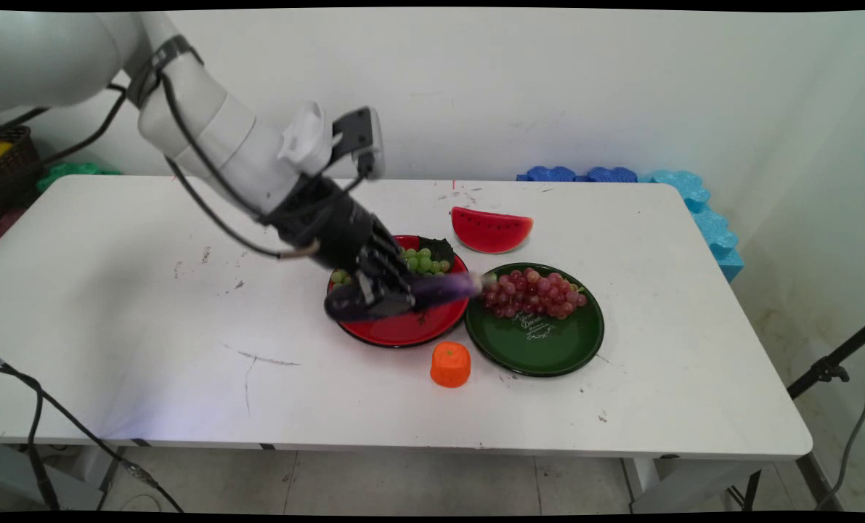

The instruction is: Place the picked object on the table

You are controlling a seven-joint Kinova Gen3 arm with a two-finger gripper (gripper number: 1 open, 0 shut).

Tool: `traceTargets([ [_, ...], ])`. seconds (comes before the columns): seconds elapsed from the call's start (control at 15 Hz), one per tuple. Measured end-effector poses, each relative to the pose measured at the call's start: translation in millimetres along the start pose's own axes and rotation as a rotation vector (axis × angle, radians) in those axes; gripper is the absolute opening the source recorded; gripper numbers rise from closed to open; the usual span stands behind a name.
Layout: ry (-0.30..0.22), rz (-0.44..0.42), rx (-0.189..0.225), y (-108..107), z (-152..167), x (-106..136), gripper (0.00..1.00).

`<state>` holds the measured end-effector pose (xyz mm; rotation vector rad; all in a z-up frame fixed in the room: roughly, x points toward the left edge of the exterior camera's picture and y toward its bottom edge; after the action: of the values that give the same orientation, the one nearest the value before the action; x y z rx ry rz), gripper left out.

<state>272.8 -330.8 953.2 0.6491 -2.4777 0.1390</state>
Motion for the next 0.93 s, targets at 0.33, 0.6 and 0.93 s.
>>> traceTargets([
  [0.33,-0.023,0.039,-0.019,28,26,-18,0.0],
  [0.6,-0.041,0.083,-0.034,43,57,-36,0.0],
  [0.93,-0.051,0.149,-0.04,49,89,-55,0.0],
])
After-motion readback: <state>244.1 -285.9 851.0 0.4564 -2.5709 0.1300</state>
